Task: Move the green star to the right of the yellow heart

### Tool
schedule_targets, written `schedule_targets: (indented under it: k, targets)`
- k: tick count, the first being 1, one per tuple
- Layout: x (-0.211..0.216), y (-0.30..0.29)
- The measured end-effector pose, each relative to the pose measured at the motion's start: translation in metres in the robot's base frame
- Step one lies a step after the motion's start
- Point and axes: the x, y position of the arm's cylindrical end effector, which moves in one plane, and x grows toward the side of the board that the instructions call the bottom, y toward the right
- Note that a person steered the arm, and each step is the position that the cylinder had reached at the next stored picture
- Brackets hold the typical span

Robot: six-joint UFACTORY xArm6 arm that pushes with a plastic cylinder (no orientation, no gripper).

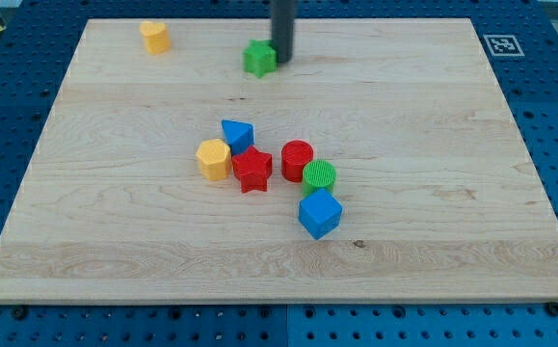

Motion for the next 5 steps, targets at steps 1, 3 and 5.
schedule_targets:
  k: [1, 3, 5]
  targets:
    - [-0.003, -0.036]
    - [0.041, 0.002]
    - [0.040, -0.059]
